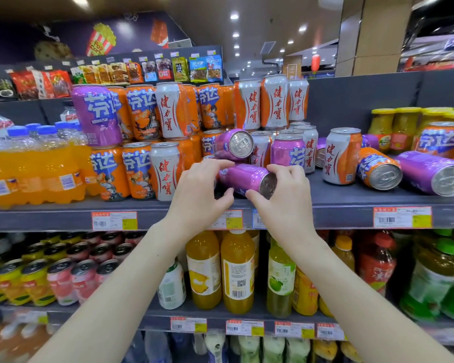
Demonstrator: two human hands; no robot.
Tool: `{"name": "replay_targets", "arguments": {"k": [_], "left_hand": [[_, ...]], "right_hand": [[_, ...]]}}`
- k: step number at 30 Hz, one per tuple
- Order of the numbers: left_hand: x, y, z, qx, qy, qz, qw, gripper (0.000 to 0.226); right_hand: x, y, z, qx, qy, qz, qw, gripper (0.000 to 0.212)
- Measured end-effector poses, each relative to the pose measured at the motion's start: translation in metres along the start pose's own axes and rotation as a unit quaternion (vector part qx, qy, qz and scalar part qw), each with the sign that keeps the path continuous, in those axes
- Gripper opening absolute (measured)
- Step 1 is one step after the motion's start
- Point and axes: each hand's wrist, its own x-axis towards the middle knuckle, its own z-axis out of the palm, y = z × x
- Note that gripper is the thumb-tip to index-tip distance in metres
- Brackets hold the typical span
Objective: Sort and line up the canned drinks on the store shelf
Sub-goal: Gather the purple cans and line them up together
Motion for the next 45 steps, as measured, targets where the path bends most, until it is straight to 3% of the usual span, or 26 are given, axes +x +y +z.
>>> {"name": "replay_targets", "arguments": {"k": [8, 13, 16, 20, 24, 28, 31, 34, 38, 42, 45], "left_hand": [[0.014, 0.003, -0.001, -0.056, -0.054, 0.045, 0.996, 0.064], [0.019, 0.002, 0.0, -0.065, -0.033, 0.041, 0.996, 0.073], [0.018, 0.003, 0.002, -0.037, -0.006, 0.043, 0.998, 0.073], [0.013, 0.001, -0.001, -0.066, 0.031, 0.03, 0.997, 0.071], [0.014, -0.003, -0.003, -0.099, 0.041, 0.005, 0.994, 0.07], [0.015, -0.007, -0.004, -0.118, 0.04, -0.012, 0.992, 0.07], [0.015, -0.008, -0.005, -0.121, 0.039, -0.024, 0.992, 0.071], [0.015, -0.008, -0.005, -0.125, 0.037, -0.021, 0.991, 0.073], [0.016, -0.008, -0.006, -0.123, 0.037, -0.025, 0.991, 0.072], [0.017, -0.004, -0.008, -0.127, 0.038, -0.036, 0.991, 0.07], [0.017, 0.0, -0.009, -0.127, 0.05, -0.044, 0.99, 0.062]], "right_hand": [[-0.001, -0.01, 0.0, 0.139, 0.063, 0.008, 0.988, 0.068], [0.007, -0.027, 0.007, 0.167, 0.084, -0.021, 0.982, 0.066], [0.009, -0.034, 0.007, 0.142, 0.08, -0.053, 0.985, 0.059], [0.025, -0.034, -0.011, 0.214, 0.041, -0.064, 0.974, 0.035], [0.062, -0.04, -0.025, 0.048, -0.046, -0.14, 0.988, 0.058], [0.089, -0.043, -0.018, -0.193, -0.13, -0.204, 0.951, 0.075], [0.103, -0.041, -0.011, -0.274, -0.159, -0.233, 0.92, 0.08], [0.114, -0.041, -0.008, -0.294, -0.159, -0.244, 0.91, 0.073], [0.126, -0.039, -0.01, -0.25, -0.164, -0.221, 0.928, 0.063], [0.133, -0.042, -0.02, -0.135, -0.195, -0.158, 0.959, 0.064], [0.135, -0.046, -0.021, -0.047, -0.167, -0.142, 0.975, 0.049]]}}
